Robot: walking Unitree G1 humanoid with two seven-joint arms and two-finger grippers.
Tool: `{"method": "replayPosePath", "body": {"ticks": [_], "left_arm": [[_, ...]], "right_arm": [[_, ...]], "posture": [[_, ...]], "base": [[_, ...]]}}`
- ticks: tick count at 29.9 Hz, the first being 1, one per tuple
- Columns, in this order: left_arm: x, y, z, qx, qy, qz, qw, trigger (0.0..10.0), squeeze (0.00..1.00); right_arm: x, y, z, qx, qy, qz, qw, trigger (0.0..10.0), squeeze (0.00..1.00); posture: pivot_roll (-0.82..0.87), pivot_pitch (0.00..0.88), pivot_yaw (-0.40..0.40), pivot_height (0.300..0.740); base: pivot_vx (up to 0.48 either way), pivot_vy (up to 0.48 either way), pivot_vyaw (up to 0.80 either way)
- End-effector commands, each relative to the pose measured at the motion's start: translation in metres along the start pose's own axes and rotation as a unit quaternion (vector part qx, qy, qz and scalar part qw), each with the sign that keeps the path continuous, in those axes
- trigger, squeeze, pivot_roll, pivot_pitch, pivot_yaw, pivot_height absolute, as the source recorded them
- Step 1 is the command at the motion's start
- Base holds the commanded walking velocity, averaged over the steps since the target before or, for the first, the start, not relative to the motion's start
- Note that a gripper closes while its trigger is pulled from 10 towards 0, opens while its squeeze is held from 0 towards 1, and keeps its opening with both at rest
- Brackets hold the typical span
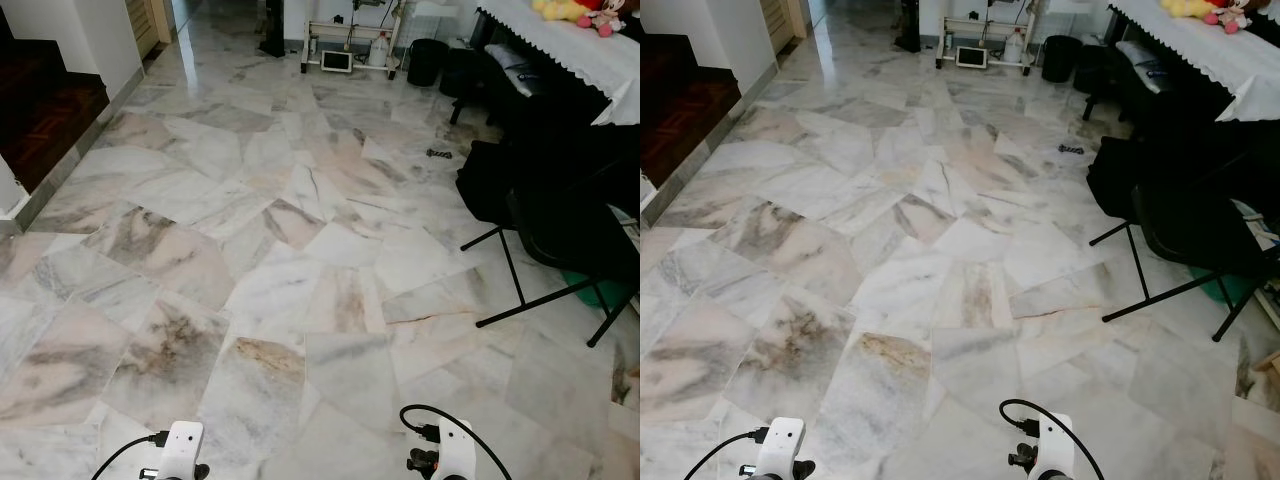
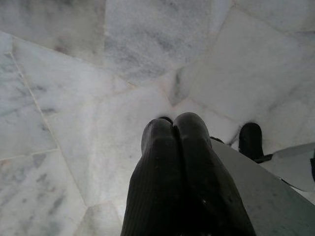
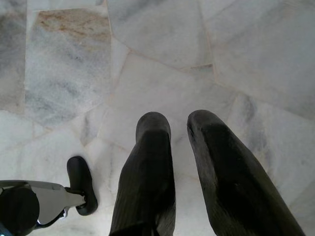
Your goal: Setting the table
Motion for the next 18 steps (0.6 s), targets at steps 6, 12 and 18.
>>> {"method": "replayPosePath", "body": {"ticks": [6,12,18], "left_arm": [[-0.01,-0.002,0.001,0.004,0.001,0.014,1.0,10.0,0.0],[-0.012,-0.002,0.002,0.002,0.001,0.016,1.0,10.0,0.0],[-0.014,-0.003,0.004,0.001,0.003,0.018,1.0,10.0,0.0]], "right_arm": [[-0.009,-0.003,-0.01,-0.012,0.0,0.015,1.0,10.0,0.0],[-0.013,-0.006,-0.021,-0.018,0.0,0.021,1.0,10.0,0.0],[-0.016,-0.009,-0.029,-0.022,0.0,0.025,0.999,10.0,0.0]], "posture": [[0.12,0.009,-0.084,0.74],[0.12,0.009,-0.084,0.74],[0.12,0.012,-0.083,0.74]], "base": [[0.0,-0.16,-0.64],[0.0,0.0,-0.64],[0.0,0.0,-0.64]]}}
Point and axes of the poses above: a point about 5 cm out from each wrist's last joint towards the gripper, its own y axis pointing out of the wrist towards the gripper, its own x axis along the axis of the wrist's last joint, z = x × y, the point moved 5 cm from there along y, pointing out of the wrist towards the gripper, and after that the axes turned 10 degrees about y, right-handed, at the moved point
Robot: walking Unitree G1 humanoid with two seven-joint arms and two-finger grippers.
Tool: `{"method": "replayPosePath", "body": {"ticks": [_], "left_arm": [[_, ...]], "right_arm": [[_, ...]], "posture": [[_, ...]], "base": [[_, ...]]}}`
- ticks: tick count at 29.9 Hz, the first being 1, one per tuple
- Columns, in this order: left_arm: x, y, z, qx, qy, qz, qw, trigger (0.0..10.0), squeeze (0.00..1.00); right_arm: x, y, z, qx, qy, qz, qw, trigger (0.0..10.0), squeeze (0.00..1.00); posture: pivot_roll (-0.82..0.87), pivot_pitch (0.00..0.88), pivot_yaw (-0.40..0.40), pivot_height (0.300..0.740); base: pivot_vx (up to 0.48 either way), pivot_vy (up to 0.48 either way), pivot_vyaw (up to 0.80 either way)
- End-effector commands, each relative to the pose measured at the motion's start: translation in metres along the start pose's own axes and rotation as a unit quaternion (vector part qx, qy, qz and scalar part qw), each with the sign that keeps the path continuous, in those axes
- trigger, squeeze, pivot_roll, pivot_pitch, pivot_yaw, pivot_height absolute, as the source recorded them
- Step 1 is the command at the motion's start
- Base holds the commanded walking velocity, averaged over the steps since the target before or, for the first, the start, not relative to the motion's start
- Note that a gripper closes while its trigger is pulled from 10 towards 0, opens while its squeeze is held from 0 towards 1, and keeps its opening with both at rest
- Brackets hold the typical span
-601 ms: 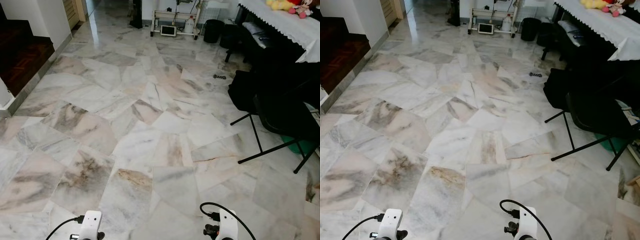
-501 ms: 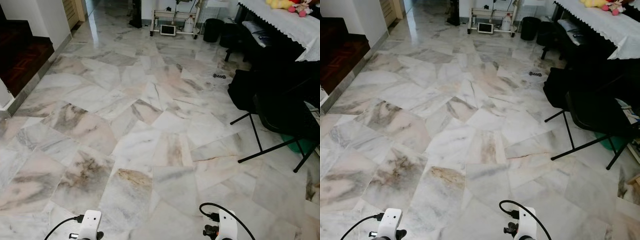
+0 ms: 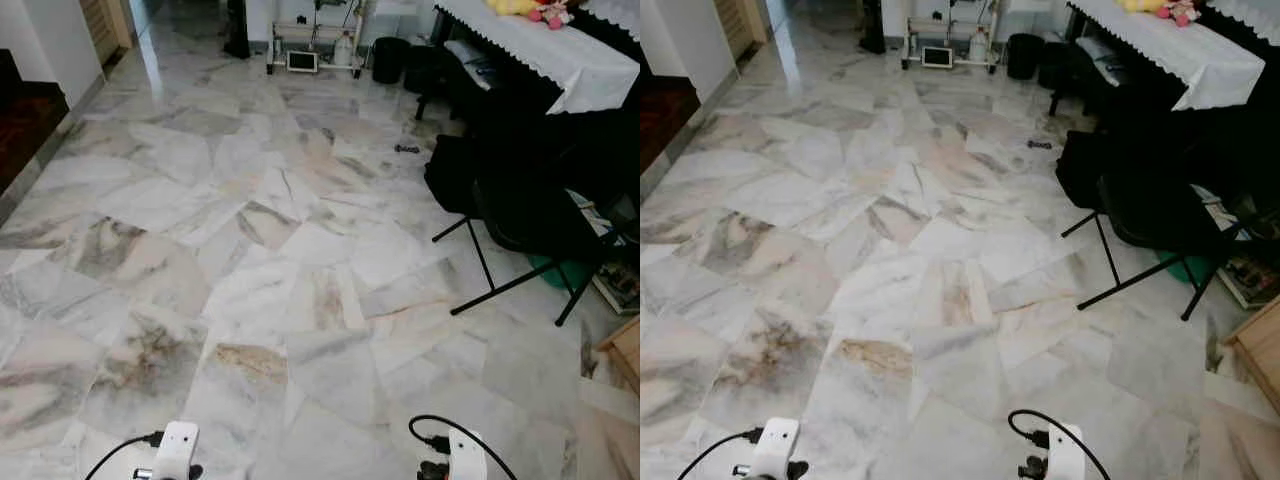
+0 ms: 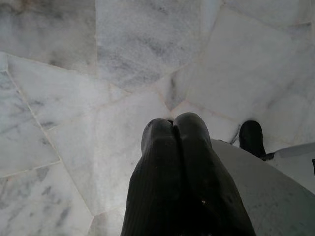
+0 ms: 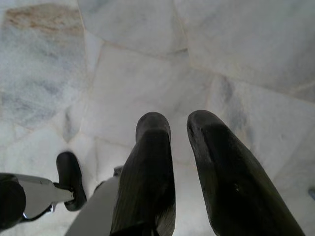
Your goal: Setting the table
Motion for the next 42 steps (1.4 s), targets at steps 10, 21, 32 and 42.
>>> {"method": "replayPosePath", "body": {"ticks": [10,21,32,42], "left_arm": [[-0.016,-0.003,0.002,0.001,-0.013,0.025,1.0,10.0,0.0],[-0.023,-0.006,0.012,0.004,0.004,0.028,1.0,10.0,0.0],[-0.019,-0.005,0.012,0.0,0.005,0.024,1.0,10.0,0.0],[-0.01,-0.002,0.006,-0.003,0.008,0.018,1.0,10.0,0.0]], "right_arm": [[-0.006,-0.002,-0.006,-0.007,0.0,0.012,1.0,10.0,0.0],[-0.008,0.002,0.014,0.002,-0.001,0.014,1.0,10.0,0.0],[-0.008,0.003,0.017,0.003,-0.001,0.014,1.0,10.0,0.0],[-0.008,0.001,0.007,-0.001,-0.001,0.012,1.0,10.0,0.0]], "posture": [[0.13,0.015,-0.081,0.74],[0.13,0.016,-0.079,0.74],[0.13,0.017,-0.078,0.74],[0.13,0.018,-0.078,0.74]], "base": [[0.0,0.144,-0.65],[0.0,0.044,-0.65],[0.0,0.0,-0.64],[0.0,0.0,-0.65]]}}
Point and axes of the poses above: a point about 5 cm out from each wrist's last joint towards the gripper, its own y axis pointing out of the wrist towards the gripper, its own x axis along the axis of the wrist's last joint, z = x × y, the point moved 5 cm from there along y, pointing out of the wrist towards the gripper, and after that the axes turned 10 degrees about y, right-handed, at the moved point
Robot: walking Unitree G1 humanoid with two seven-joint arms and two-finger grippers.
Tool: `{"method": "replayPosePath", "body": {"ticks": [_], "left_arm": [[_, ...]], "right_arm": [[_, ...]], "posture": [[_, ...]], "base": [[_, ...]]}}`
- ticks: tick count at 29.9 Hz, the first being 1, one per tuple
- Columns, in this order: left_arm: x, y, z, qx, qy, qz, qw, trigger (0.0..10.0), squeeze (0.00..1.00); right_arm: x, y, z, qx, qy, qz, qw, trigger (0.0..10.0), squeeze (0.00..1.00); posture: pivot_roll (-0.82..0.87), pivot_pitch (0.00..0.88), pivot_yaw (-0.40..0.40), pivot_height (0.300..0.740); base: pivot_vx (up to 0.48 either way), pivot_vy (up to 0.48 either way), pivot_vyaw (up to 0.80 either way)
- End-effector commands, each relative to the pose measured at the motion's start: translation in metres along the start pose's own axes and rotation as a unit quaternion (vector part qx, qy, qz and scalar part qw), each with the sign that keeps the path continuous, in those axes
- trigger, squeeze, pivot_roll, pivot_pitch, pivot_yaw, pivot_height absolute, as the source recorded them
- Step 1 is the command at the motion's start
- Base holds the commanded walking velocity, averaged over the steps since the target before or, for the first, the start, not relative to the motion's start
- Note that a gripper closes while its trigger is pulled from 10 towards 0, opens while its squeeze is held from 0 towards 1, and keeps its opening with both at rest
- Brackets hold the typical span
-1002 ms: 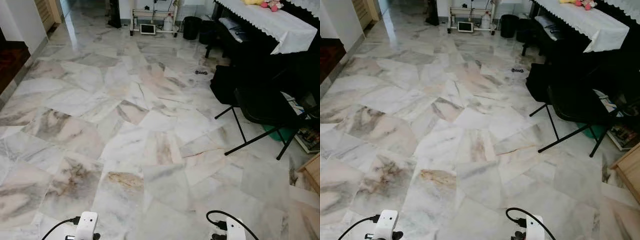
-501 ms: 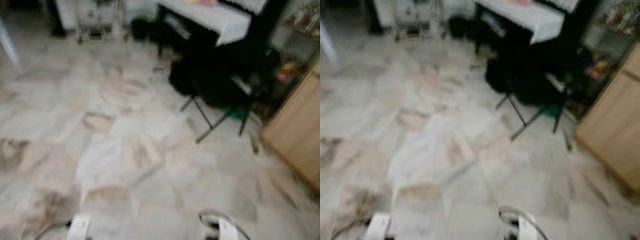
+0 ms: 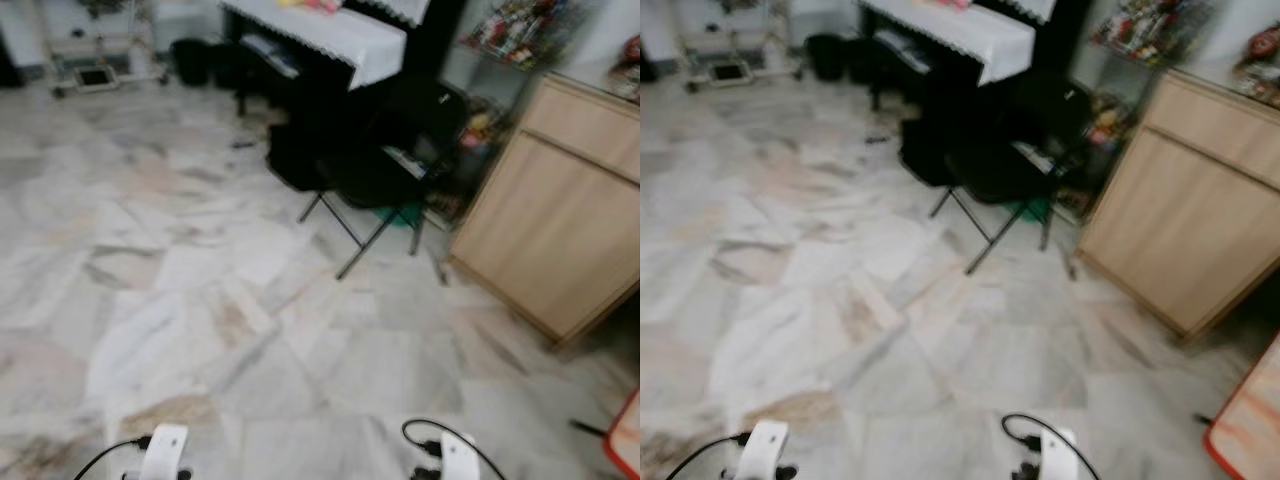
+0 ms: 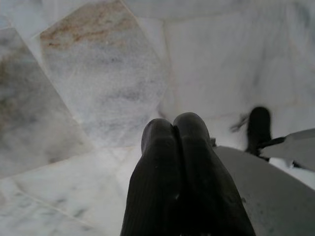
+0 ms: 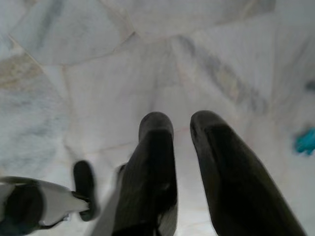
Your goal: Setting the table
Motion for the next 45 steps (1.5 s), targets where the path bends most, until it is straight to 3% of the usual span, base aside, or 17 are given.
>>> {"method": "replayPosePath", "body": {"ticks": [1,9,16,33,37,45], "left_arm": [[0.007,0.002,-0.009,-0.009,0.008,-0.004,1.0,10.0,0.0],[0.008,0.003,-0.017,-0.014,0.009,-0.004,1.0,10.0,0.0],[0.005,0.003,-0.019,-0.017,0.011,-0.002,1.0,10.0,0.0],[-0.008,-0.001,-0.008,-0.011,0.009,0.004,1.0,10.0,0.0],[-0.007,-0.001,-0.007,-0.011,0.019,0.007,1.0,10.0,0.0],[-0.004,-0.001,-0.002,-0.004,0.03,0.003,1.0,10.0,0.0]], "right_arm": [[0.001,-0.002,-0.013,-0.014,-0.001,-0.003,1.0,10.0,0.0],[0.0,-0.003,-0.014,-0.014,-0.001,-0.001,1.0,10.0,0.0],[0.0,0.0,0.0,-0.008,-0.002,-0.001,1.0,10.0,0.0],[-0.013,0.002,0.023,0.002,-0.004,0.009,1.0,10.0,0.0],[-0.008,0.001,0.015,0.002,0.0,-0.003,1.0,10.0,0.0],[0.003,-0.006,-0.025,-0.013,0.006,-0.012,1.0,10.0,0.0]], "posture": [[0.13,0.018,-0.078,0.74],[0.13,0.018,-0.079,0.74],[0.13,0.018,-0.079,0.74],[0.12,0.022,-0.078,0.74],[0.12,0.021,-0.079,0.74],[0.12,0.022,-0.079,0.74]], "base": [[0.0,0.0,-0.64],[0.0,0.0,-0.64],[0.0,0.0,-0.64],[0.0,0.0,-0.65],[0.0,0.0,-0.15],[0.0,-0.046,0.0]]}}
Point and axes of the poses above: a point about 5 cm out from each wrist's last joint towards the gripper, its own y axis pointing out of the wrist towards the gripper, its own x axis along the axis of the wrist's last joint, z = x × y, the point moved 5 cm from there along y, pointing out of the wrist towards the gripper, and after that the axes turned 10 degrees about y, right-handed, at the moved point
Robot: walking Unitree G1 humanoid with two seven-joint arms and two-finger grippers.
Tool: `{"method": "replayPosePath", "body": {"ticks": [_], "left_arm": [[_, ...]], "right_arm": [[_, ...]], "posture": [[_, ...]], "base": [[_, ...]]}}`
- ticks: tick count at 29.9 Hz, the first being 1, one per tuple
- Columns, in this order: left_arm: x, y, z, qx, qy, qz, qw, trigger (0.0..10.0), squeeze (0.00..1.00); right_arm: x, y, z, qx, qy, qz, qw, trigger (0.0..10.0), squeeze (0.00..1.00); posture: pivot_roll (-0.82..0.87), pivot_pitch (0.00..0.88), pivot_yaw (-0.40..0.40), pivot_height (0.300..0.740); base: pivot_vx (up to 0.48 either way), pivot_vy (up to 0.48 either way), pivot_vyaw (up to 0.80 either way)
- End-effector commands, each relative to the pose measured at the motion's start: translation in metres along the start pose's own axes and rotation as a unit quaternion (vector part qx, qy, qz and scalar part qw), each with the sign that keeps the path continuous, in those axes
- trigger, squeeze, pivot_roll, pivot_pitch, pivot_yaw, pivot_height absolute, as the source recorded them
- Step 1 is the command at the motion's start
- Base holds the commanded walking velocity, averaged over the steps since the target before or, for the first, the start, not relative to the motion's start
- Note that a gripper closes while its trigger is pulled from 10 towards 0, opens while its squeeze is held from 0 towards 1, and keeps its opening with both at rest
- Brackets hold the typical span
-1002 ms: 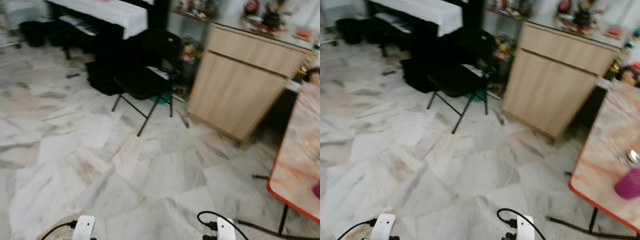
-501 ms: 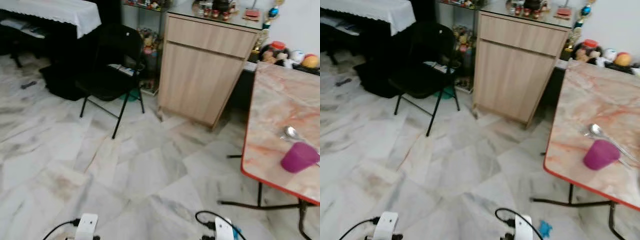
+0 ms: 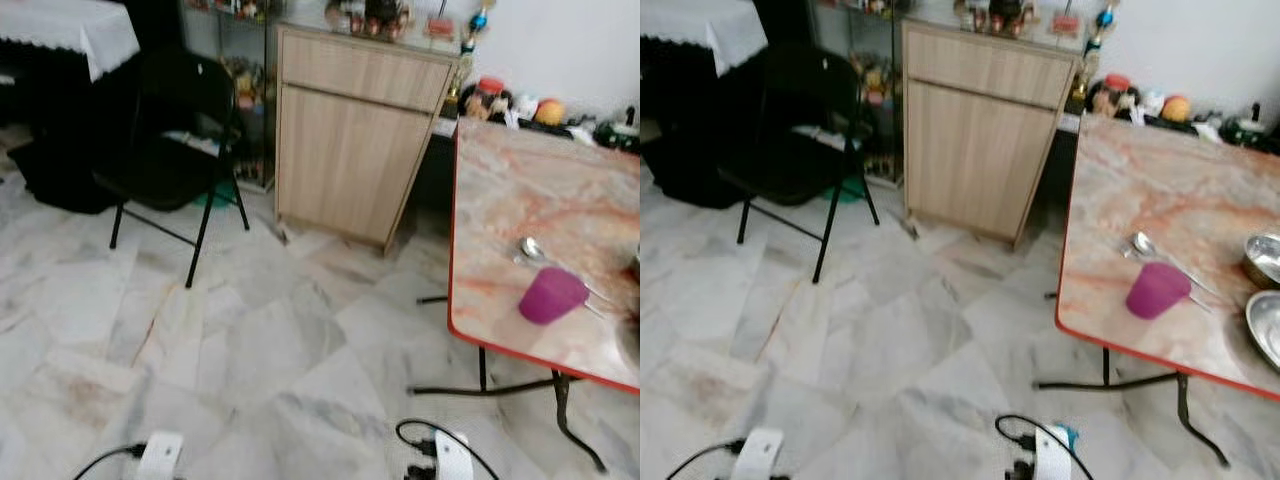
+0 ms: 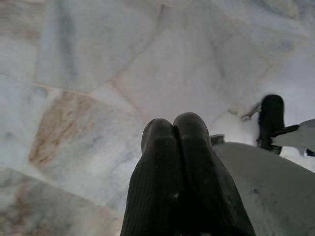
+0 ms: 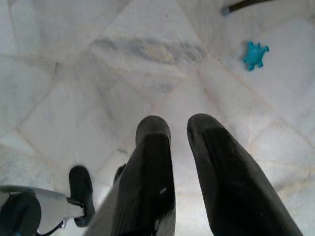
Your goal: Setting the table
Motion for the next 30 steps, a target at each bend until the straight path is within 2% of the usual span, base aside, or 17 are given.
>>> {"method": "replayPosePath", "body": {"ticks": [1,2,5,10,16,18,19,24,30], "left_arm": [[0.0,0.001,-0.004,-0.003,0.008,0.003,1.0,10.0,0.0],[0.0,0.001,-0.004,-0.002,0.007,0.003,1.0,10.0,0.0],[-0.001,0.001,-0.004,-0.004,0.006,0.003,1.0,10.0,0.0],[-0.002,0.0,-0.005,-0.005,0.005,0.002,1.0,10.0,0.0],[-0.005,0.0,-0.006,-0.006,0.007,0.005,1.0,10.0,0.0],[-0.006,-0.001,-0.005,-0.005,0.002,0.004,1.0,10.0,0.0],[-0.006,-0.001,-0.005,-0.005,0.002,0.004,1.0,10.0,0.0],[-0.005,-0.001,-0.002,-0.001,-0.001,0.002,1.0,10.0,0.0],[-0.002,0.0,-0.007,-0.003,0.003,0.0,1.0,10.0,0.0]], "right_arm": [[0.003,-0.004,-0.02,-0.016,0.01,-0.004,1.0,10.0,0.0],[0.005,-0.006,-0.028,-0.02,0.012,-0.005,1.0,10.0,0.0],[0.006,-0.008,-0.034,-0.024,0.016,-0.007,1.0,10.0,0.0],[0.004,-0.007,-0.03,-0.024,0.021,-0.003,0.999,10.0,0.0],[-0.002,-0.002,-0.01,-0.016,0.009,0.007,1.0,10.0,0.0],[-0.006,0.001,0.005,-0.009,0.008,0.009,1.0,10.0,0.0],[-0.006,0.001,0.005,-0.009,0.008,0.009,1.0,10.0,0.0],[-0.012,0.005,0.033,0.003,0.002,0.013,1.0,10.0,0.0],[-0.012,0.007,0.046,0.006,0.003,0.009,1.0,10.0,0.0]], "posture": [[0.13,0.021,-0.079,0.74],[0.12,0.022,-0.077,0.74],[0.13,0.022,-0.077,0.74],[0.12,0.022,-0.078,0.74],[0.12,0.022,-0.079,0.74],[0.12,0.022,-0.079,0.74],[0.12,0.022,-0.079,0.74],[0.13,0.022,-0.081,0.74],[0.13,0.021,-0.082,0.74]], "base": [[0.0,-0.412,0.0],[0.0,-0.458,0.0],[0.0,-0.455,0.0],[0.0,-0.44,-0.21],[0.0,-0.112,-0.65],[0.0,0.0,-0.65],[0.0,0.0,-0.65],[0.0,0.0,-0.63],[0.0,0.0,-0.1]]}}
Point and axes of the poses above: a point about 5 cm out from each wrist's last joint towards the gripper, its own y axis pointing out of the wrist towards the gripper, its own x axis along the axis of the wrist's last joint, z = x × y, the point moved 5 cm from there along y, pointing out of the wrist towards the gripper, and after that the axes turned 10 degrees about y, right-handed, at the moved point
